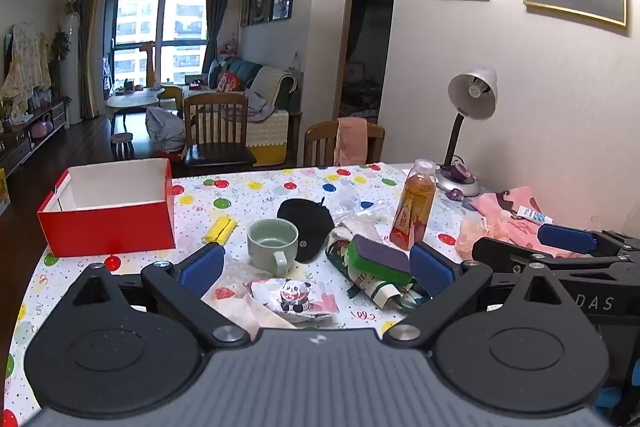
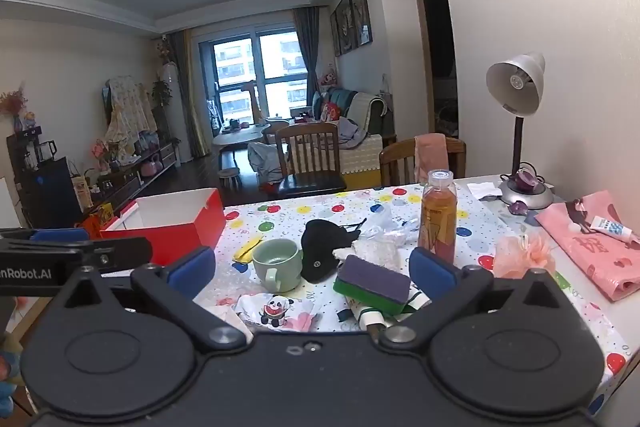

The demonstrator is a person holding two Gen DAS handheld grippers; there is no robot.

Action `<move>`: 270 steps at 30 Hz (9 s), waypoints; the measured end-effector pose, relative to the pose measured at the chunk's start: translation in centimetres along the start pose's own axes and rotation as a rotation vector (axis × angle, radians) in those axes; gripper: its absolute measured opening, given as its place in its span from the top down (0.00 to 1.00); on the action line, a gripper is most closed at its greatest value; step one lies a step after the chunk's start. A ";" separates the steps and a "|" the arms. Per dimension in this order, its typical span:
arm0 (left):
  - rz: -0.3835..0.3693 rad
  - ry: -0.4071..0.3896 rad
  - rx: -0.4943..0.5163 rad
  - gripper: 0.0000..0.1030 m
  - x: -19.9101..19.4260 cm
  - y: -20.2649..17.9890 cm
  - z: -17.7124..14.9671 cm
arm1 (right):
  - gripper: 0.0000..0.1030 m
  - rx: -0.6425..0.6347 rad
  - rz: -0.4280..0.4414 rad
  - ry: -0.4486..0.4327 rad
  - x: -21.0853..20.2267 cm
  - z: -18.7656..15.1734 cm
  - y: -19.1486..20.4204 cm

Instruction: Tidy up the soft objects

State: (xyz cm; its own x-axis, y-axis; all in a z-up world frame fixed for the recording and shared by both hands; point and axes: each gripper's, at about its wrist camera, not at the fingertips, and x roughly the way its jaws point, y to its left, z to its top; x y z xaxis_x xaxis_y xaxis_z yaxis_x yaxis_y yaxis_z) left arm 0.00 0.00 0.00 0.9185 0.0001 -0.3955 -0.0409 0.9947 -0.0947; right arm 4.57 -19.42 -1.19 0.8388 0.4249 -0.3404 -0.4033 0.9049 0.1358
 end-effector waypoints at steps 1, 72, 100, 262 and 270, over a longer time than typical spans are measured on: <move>0.002 0.006 0.000 0.03 0.0 0.0 0.0 | 0.00 0.000 0.001 0.003 0.0 0.0 0.0; 0.006 0.020 -0.040 0.03 -0.3 0.7 0.1 | 0.01 -0.085 -0.076 -0.052 -1.2 1.2 1.6; 0.009 0.020 -0.028 0.03 -0.4 0.5 0.3 | 0.01 -0.084 -0.067 -0.052 -1.4 0.6 1.8; 0.221 0.463 -0.113 0.83 27.1 43.0 12.8 | 0.15 -0.366 0.214 0.482 40.6 9.1 29.2; 0.199 0.559 -0.085 0.83 31.6 44.6 10.7 | 0.15 -0.429 0.201 0.537 45.8 7.0 32.3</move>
State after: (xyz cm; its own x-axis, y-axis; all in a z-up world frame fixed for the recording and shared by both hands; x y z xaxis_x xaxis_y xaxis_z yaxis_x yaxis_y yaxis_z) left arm 31.39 45.48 -6.90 0.5449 0.1082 -0.8315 -0.2429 0.9695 -0.0330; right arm 32.57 29.46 -5.86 0.4823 0.4123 -0.7729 -0.7316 0.6749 -0.0965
